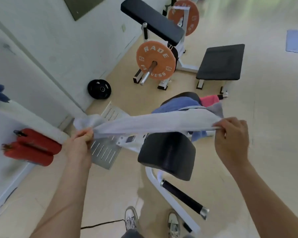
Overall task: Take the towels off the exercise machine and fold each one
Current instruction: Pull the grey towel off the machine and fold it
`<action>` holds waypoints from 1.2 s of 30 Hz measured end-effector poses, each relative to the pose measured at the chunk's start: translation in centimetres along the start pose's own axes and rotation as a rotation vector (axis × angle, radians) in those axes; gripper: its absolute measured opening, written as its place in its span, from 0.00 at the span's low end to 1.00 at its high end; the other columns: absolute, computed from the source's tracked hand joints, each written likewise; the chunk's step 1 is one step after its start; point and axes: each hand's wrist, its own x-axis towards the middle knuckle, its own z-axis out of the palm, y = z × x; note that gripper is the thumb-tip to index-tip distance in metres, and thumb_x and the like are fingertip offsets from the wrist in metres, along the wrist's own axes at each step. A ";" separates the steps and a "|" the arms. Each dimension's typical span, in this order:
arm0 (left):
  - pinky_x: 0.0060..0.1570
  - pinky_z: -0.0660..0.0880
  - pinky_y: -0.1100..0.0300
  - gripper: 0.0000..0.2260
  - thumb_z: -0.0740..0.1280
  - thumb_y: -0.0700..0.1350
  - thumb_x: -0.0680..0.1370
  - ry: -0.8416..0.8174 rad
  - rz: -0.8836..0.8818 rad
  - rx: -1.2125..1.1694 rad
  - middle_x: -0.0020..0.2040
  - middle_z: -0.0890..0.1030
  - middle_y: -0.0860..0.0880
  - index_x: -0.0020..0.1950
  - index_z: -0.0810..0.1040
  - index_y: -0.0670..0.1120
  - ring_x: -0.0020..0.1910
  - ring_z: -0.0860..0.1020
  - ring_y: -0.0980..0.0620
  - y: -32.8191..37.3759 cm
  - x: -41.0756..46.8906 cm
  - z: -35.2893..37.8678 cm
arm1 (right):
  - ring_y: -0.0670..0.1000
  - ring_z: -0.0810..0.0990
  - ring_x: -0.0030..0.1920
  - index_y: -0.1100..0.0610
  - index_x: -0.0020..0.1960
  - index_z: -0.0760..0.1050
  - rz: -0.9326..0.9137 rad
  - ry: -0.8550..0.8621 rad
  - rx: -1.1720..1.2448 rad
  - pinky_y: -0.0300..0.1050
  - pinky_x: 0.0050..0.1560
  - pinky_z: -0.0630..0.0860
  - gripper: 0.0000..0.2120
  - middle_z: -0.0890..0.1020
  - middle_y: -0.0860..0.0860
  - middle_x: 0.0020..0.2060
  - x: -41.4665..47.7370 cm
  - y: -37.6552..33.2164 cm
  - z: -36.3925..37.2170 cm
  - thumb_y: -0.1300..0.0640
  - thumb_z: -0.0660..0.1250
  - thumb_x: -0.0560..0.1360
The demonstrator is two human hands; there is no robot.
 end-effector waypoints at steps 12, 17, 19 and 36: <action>0.18 0.68 0.69 0.17 0.52 0.29 0.76 0.254 -0.367 0.226 0.36 0.66 0.48 0.62 0.70 0.39 0.31 0.66 0.50 -12.3 -0.9 -2.1 | 0.63 0.70 0.63 0.47 0.68 0.73 0.336 -0.827 -0.171 0.54 0.62 0.66 0.22 0.73 0.59 0.61 -14.6 6.9 8.2 0.65 0.57 0.79; 0.33 0.72 0.58 0.13 0.53 0.31 0.76 0.131 -0.460 0.010 0.37 0.72 0.46 0.42 0.72 0.46 0.34 0.72 0.49 -10.6 -1.3 1.0 | 0.62 0.75 0.54 0.56 0.59 0.79 0.168 -0.527 -0.191 0.54 0.44 0.76 0.22 0.80 0.55 0.51 -13.2 3.2 8.0 0.73 0.60 0.71; 0.34 0.69 0.62 0.17 0.55 0.28 0.71 -0.075 -0.339 0.208 0.35 0.73 0.47 0.45 0.76 0.46 0.34 0.71 0.50 -10.5 -3.1 3.5 | 0.62 0.79 0.48 0.59 0.54 0.80 0.054 -0.477 -0.206 0.54 0.38 0.76 0.23 0.81 0.54 0.44 -12.8 2.2 8.4 0.75 0.66 0.64; 0.33 0.65 0.69 0.05 0.68 0.45 0.71 -0.692 0.223 0.986 0.39 0.75 0.49 0.39 0.80 0.43 0.35 0.72 0.55 -13.7 -10.2 8.9 | 0.52 0.77 0.45 0.54 0.45 0.80 0.465 -0.615 -0.127 0.44 0.44 0.70 0.07 0.82 0.51 0.43 -9.0 1.5 6.2 0.59 0.63 0.76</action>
